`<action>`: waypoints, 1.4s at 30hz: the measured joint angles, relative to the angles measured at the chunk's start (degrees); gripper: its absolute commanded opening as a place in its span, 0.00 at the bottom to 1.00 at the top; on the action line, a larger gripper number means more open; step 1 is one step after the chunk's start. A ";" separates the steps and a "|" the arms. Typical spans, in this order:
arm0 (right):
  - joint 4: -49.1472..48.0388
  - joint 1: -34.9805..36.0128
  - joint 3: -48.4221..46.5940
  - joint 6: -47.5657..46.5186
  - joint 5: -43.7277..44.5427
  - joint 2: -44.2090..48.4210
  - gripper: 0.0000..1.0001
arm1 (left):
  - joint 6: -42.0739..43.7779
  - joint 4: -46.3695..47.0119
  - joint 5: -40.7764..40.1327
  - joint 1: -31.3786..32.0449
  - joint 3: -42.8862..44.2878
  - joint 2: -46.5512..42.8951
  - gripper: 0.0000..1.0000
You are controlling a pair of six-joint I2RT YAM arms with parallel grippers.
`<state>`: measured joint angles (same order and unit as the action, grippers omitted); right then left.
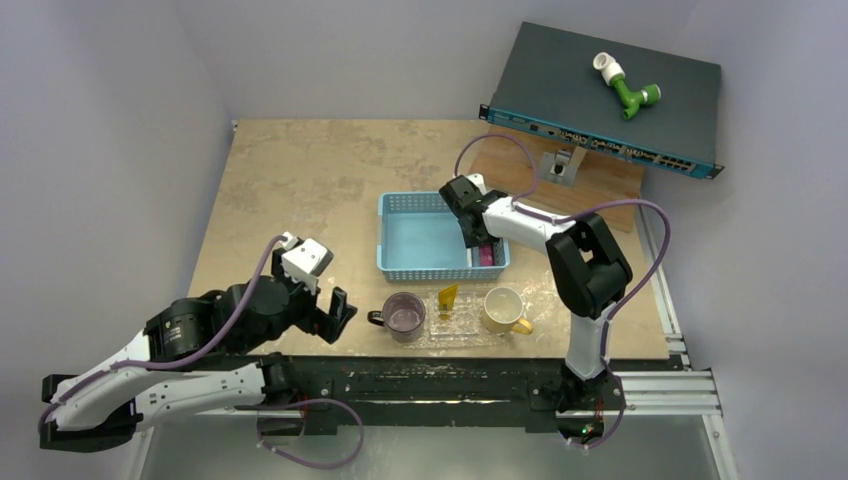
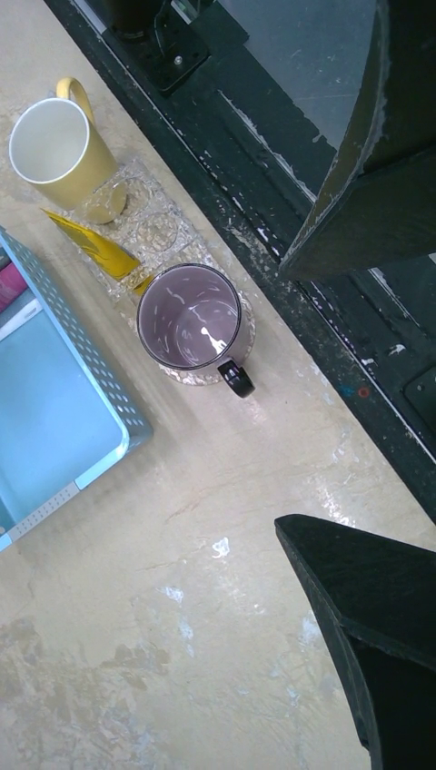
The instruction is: Prepare toiletry sets of a toothbrush and toothpaste on the tray
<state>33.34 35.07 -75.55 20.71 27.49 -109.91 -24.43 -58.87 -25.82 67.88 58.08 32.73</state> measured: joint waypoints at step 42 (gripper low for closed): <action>-2.82 -0.24 1.70 -1.25 -5.03 0.15 0.14 | -0.02 -0.68 -1.68 0.00 -0.70 0.90 1.00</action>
<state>30.52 34.83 -73.84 19.46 22.46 -109.75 -24.45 -59.55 -27.51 67.88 57.39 33.63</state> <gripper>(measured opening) 0.264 0.998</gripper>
